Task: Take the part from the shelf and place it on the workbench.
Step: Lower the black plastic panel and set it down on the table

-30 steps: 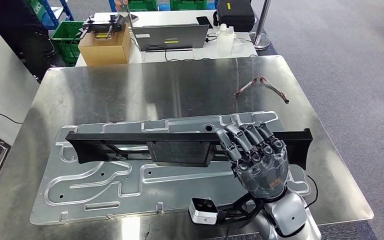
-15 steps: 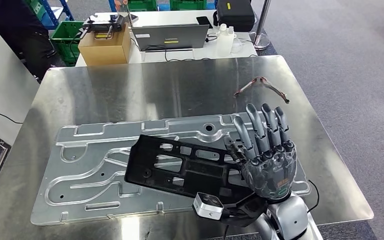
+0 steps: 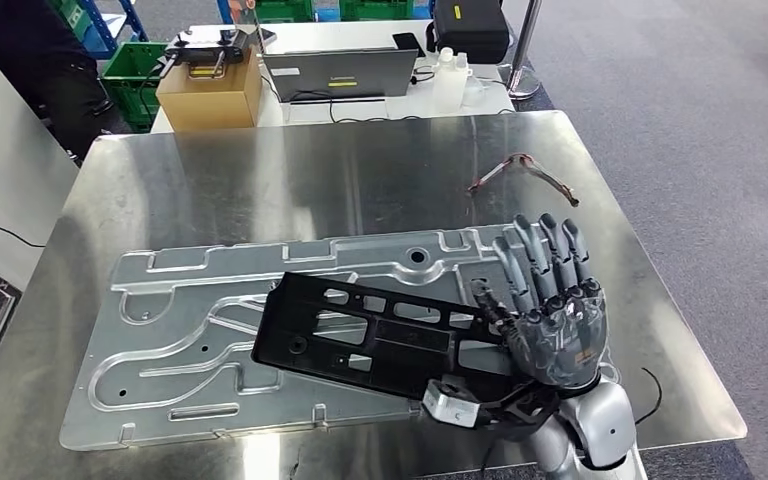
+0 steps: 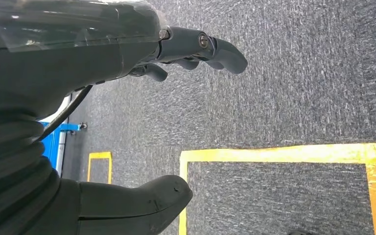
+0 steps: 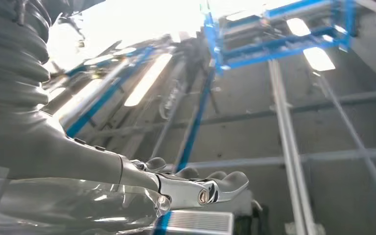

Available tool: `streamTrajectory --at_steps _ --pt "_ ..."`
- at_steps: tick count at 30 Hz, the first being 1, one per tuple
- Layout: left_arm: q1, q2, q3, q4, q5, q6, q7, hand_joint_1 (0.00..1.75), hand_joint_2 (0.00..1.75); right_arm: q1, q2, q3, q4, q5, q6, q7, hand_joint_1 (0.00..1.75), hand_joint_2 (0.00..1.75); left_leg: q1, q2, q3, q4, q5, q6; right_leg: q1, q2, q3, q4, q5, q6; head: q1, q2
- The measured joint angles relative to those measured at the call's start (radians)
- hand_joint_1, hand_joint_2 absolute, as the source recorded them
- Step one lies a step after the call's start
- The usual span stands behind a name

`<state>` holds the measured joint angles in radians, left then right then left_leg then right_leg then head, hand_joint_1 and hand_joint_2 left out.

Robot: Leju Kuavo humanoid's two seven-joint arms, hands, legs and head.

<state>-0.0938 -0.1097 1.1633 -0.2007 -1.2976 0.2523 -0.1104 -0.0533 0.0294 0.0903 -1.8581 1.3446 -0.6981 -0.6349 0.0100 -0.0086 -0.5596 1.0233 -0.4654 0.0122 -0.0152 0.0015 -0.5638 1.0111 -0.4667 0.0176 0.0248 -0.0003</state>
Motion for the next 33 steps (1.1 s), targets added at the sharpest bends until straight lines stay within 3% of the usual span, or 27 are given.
streamTrajectory --at_steps 6,14,18,22,24,28,31,33 --pt "0.001 0.001 0.017 0.0 0.008 0.003 -0.011 0.0 1.75 -0.002 0.086 -0.18 0.132 -0.042 0.0 -0.055 0.0 1.75 0.0 0.0 0.0 0.0 0.0 0.0 0.0 0.0 0.0 0.0 0.0 0.0 0.0 0.0" --pt "0.001 0.001 0.028 0.0 0.018 0.005 -0.014 0.0 1.75 0.016 0.135 -0.212 0.142 -0.029 -0.001 -0.058 0.0 1.75 0.0 0.0 0.0 0.0 0.0 0.0 0.0 0.0 0.0 0.0 0.0 0.0 0.0 0.0" --pt "0.001 0.001 0.037 0.0 0.028 0.005 -0.016 0.0 0.0 0.036 0.143 -0.193 0.09 -0.003 -0.001 -0.058 0.0 1.75 0.0 0.0 0.0 0.0 0.0 0.0 0.0 0.0 0.0 0.0 0.0 0.0 0.0 0.0" --pt "0.001 0.0 0.045 0.0 0.041 0.009 -0.02 0.0 0.0 0.069 0.139 -0.163 0.0 0.041 -0.001 -0.038 0.0 1.75 0.0 0.0 0.0 0.0 0.0 0.0 0.0 0.0 0.0 0.0 0.0 0.0 0.0 0.0" --pt "0.001 -0.001 0.051 0.0 0.048 0.01 -0.023 0.0 0.0 0.086 0.12 -0.14 -0.052 0.095 -0.001 0.028 0.0 1.75 0.0 0.0 0.0 0.0 0.0 0.0 0.0 0.0 0.0 0.0 0.0 0.0 0.0 0.0" --pt "0.002 -0.006 0.065 0.0 0.063 0.012 -0.029 0.0 0.0 0.119 0.005 -0.072 -0.163 0.205 -0.001 0.24 0.0 1.75 -0.001 0.0 0.0 0.0 0.0 0.0 -0.001 0.0 0.0 -0.001 0.0 0.0 0.0 0.0" --pt "0.002 -0.009 0.073 0.0 0.074 0.014 -0.032 0.0 0.0 0.15 -0.06 -0.062 -0.23 0.219 -0.001 0.261 0.0 1.75 -0.001 0.0 0.0 0.0 -0.001 0.001 -0.001 0.0 0.0 -0.001 0.0 0.0 0.0 0.0" --pt "0.002 -0.011 0.08 0.0 0.078 0.015 -0.033 0.0 0.87 0.168 -0.087 -0.063 -0.266 0.221 -0.001 0.257 0.0 1.75 -0.001 0.0 0.0 0.0 -0.001 0.001 -0.001 0.0 0.0 -0.001 0.0 0.0 0.0 0.0"
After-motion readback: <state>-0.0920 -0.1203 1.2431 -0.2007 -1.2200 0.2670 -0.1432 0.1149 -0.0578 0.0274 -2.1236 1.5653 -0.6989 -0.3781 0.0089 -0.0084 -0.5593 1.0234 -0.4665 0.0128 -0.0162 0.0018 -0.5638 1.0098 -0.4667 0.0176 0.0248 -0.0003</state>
